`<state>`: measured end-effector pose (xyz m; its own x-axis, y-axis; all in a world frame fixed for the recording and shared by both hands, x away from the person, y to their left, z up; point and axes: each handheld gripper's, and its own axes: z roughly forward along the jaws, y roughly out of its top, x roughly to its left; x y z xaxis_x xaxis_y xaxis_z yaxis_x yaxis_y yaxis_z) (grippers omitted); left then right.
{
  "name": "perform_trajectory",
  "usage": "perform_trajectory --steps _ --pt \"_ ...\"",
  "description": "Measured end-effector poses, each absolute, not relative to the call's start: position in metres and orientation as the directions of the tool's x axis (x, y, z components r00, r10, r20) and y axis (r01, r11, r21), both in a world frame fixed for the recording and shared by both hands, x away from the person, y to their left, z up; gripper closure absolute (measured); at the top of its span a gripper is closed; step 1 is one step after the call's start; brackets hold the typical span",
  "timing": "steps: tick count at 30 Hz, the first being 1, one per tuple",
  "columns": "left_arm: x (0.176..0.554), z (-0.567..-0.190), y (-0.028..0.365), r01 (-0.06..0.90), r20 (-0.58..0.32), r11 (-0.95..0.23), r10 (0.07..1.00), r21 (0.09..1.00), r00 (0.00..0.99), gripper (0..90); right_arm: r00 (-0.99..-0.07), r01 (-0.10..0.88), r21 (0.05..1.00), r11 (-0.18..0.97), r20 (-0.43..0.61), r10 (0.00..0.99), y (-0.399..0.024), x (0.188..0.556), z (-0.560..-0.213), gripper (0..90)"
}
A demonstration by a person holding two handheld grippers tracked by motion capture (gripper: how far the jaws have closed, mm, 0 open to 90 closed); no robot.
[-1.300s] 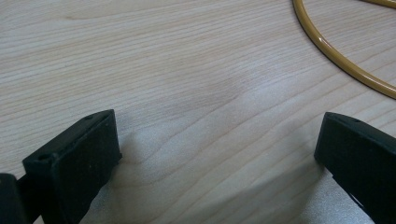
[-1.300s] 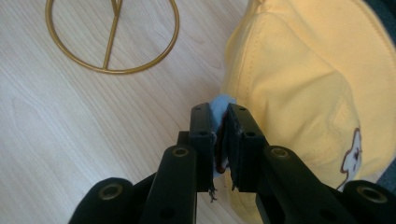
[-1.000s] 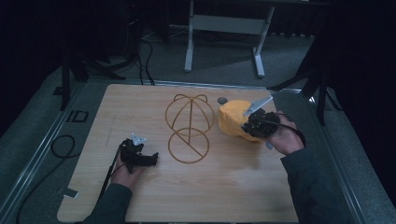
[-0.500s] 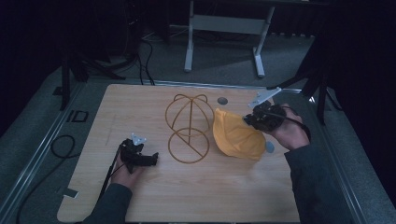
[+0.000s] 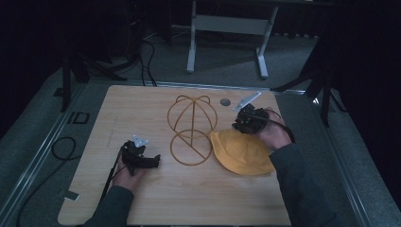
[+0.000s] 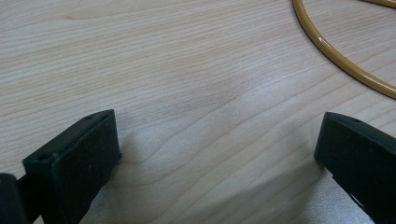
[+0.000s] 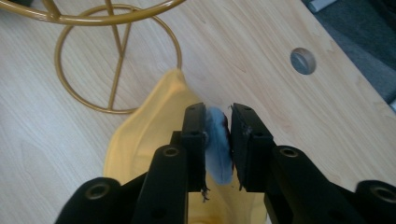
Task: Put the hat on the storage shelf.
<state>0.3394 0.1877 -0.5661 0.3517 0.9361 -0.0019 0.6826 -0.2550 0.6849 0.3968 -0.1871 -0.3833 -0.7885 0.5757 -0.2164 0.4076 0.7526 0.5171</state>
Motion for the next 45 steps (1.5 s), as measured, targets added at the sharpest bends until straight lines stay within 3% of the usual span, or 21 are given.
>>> perform_trajectory --steps 13,30,45 --pt "0.339 -0.566 0.188 0.683 -0.002 -0.255 0.936 0.685 0.352 0.1 -0.81 0.409 0.497 0.765 -0.188 0.555 -0.196 0.394 -0.383 62.6" --pt "0.339 -0.566 0.188 0.683 -0.002 -0.255 0.936 0.685 0.351 0.1 -0.815 0.477 0.381 0.792 -0.144 0.561 -0.211 0.401 -0.395 48.9" --pt "0.339 -0.566 0.188 0.682 -0.002 -0.254 0.936 0.686 0.351 0.1 -0.821 0.527 0.275 0.804 -0.081 0.565 -0.218 0.412 -0.409 53.0"
